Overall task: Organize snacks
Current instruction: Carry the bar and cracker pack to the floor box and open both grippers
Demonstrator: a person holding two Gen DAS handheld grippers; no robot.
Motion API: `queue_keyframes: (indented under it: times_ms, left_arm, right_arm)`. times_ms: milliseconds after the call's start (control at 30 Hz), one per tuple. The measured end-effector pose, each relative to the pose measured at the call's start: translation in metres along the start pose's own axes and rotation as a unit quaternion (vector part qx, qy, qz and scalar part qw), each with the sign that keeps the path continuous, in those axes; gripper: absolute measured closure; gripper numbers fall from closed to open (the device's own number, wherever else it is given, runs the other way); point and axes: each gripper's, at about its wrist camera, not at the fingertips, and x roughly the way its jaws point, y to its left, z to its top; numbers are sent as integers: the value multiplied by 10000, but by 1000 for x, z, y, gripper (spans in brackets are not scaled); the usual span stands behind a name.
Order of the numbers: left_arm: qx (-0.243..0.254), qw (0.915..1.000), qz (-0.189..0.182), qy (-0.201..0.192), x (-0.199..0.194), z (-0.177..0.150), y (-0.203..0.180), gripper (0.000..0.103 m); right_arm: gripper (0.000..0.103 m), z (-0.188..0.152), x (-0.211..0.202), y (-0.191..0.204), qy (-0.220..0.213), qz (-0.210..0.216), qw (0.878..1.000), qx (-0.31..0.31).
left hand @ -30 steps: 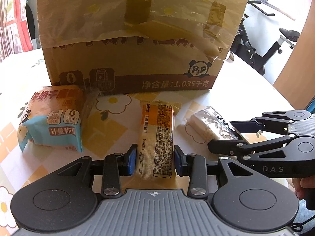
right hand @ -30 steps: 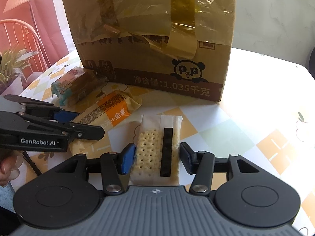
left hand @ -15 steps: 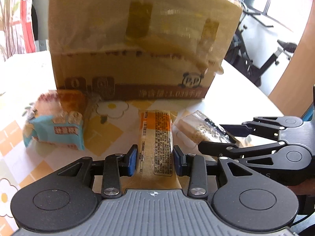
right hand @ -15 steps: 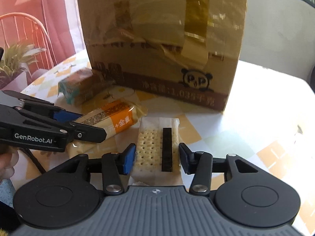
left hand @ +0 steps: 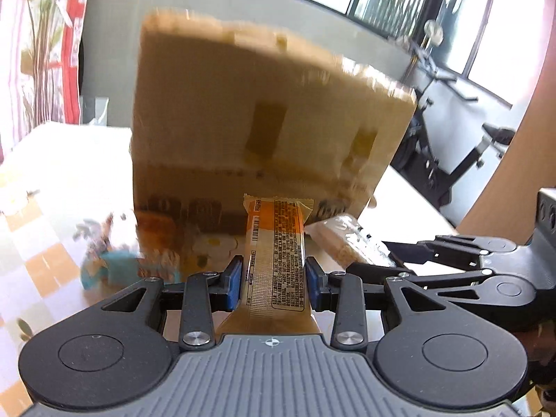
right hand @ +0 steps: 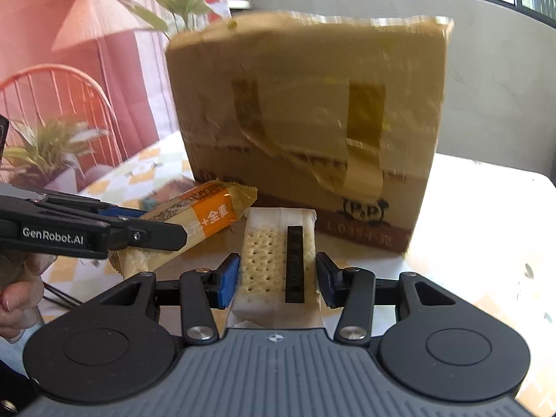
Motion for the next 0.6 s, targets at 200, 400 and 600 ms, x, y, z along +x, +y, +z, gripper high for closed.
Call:
queue_keyframes:
  times_ms: [200, 400, 600]
  left_arm:
    - [-95, 9984, 31, -554, -41, 19, 3, 64]
    - [-12, 9909, 162, -1336, -70, 62, 7, 64]
    - [303, 9831, 278, -1782, -59, 115, -4, 64]
  right_arm:
    - [54, 23, -20, 11, -466, 206, 9986, -129]
    - [54, 65, -34, 7, -1052, 434, 9935, -29]
    - [54, 118, -31, -7, -1615, 84, 9867, -147]
